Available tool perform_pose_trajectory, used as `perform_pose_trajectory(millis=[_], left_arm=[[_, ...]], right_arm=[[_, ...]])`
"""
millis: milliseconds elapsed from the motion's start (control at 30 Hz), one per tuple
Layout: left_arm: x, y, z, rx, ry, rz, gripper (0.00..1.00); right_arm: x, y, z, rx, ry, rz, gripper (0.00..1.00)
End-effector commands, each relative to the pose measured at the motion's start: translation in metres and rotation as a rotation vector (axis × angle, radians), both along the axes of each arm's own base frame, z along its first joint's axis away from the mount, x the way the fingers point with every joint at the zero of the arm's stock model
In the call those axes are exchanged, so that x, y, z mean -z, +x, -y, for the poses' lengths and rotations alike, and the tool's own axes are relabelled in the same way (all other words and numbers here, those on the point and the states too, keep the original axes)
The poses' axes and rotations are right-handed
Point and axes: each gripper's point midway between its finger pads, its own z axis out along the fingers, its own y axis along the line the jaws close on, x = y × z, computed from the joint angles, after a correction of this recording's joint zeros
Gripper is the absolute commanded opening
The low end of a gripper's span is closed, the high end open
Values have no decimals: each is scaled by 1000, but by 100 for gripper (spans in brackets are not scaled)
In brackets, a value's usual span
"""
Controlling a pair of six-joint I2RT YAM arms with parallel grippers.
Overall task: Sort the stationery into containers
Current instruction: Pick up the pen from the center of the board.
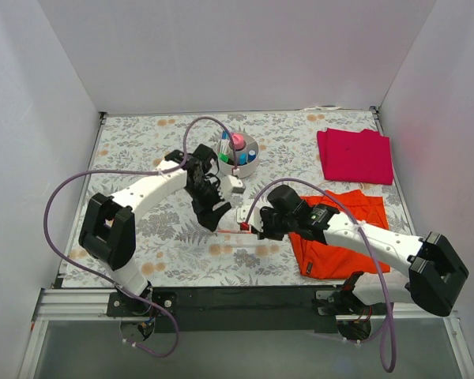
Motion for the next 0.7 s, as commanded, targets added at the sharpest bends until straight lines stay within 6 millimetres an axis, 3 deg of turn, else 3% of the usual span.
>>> perform_pose_trajectory(millis=[0,33,133,233,400,667], left_arm=[[-51,-1,-1,-32,-95,-141,63],[-67,1,4,-14,-114,-169,63],[-81,8,11,-42,-143,-156,68],[-88,2,23,-37,-212,-204,69],[-84,-30,43,-96,-334,-482,62],[-76,-27,56,-116,-416,-502,65]], right_arm=[[-9,-8,16,-71,-44,49,1],[-14,-4,22,-71,-64,86,1],[-30,7,27,-103,-82,188,1],[-48,18,23,-155,-75,305,1],[-65,25,13,-275,-47,467,1],[-88,20,-3,-359,5,521,1]])
